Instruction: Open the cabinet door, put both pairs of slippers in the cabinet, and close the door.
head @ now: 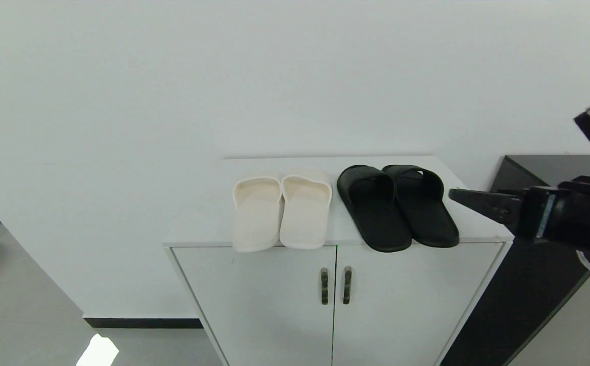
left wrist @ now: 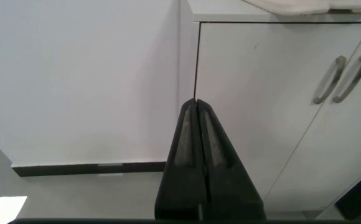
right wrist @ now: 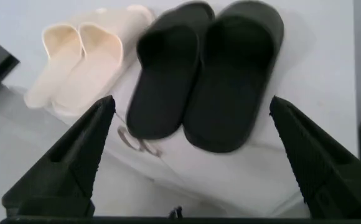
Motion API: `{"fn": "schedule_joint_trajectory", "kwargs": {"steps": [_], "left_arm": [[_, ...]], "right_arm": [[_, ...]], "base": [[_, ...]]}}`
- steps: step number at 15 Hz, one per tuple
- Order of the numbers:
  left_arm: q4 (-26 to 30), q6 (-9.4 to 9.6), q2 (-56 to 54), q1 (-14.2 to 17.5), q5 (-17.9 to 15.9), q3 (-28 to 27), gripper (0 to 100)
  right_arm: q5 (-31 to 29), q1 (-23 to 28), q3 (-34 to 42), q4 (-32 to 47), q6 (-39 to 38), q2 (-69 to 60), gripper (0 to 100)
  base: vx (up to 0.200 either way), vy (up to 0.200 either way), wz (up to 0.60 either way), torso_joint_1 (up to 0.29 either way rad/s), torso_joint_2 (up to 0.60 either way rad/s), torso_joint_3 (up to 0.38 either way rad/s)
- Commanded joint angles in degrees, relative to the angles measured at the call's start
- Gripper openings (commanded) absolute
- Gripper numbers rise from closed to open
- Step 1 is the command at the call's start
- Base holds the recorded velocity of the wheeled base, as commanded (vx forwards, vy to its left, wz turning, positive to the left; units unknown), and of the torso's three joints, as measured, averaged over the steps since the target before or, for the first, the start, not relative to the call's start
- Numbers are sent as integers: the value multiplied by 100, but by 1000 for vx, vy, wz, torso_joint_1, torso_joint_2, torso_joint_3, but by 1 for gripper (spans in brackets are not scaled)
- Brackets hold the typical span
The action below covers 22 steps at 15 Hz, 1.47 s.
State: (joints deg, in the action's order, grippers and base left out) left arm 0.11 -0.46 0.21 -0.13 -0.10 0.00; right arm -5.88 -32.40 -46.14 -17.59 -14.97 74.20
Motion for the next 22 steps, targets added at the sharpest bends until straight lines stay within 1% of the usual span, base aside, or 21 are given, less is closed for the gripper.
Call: {"fn": "schedule_joint_trajectory", "kwargs": {"steps": [1, 3, 8, 11, 14, 19, 20, 22], "left_arm": [[-2, -24, -3, 5, 10, 0, 0], [-2, -24, -3, 5, 10, 0, 0], [-2, -33, -3, 5, 10, 0, 0], [-2, -33, -3, 5, 10, 0, 0], [-2, -50, -3, 5, 10, 0, 0], [-2, -50, -3, 5, 10, 0, 0], [-2, -50, -3, 5, 10, 0, 0], [-2, -50, -3, 5, 10, 0, 0]], "right_arm": [[-63, -205, -659, -201, -129, 1149, 100], [-116, -249, -932, -350, -103, 1518, 100], [-827, -249, -1846, -368, 91, 2836, 100], [-1065, -223, -2285, -368, 152, 3329, 100], [-1513, -161, -2681, -368, 310, 3742, 100], [-1575, -152, -3199, -341, 372, 4111, 100], [-1575, -144, -3270, -341, 442, 4181, 0], [-1575, -108, -3340, -359, 442, 4304, 0]], "base": [[0, 0, 0, 0, 0, 0], [0, 0, 0, 0, 0, 0], [0, 0, 0, 0, 0, 0], [0, 0, 0, 0, 0, 0], [0, 0, 0, 0, 0, 0], [0, 0, 0, 0, 0, 0], [0, 0, 0, 0, 0, 0], [0, 0, 0, 0, 0, 0]]}}
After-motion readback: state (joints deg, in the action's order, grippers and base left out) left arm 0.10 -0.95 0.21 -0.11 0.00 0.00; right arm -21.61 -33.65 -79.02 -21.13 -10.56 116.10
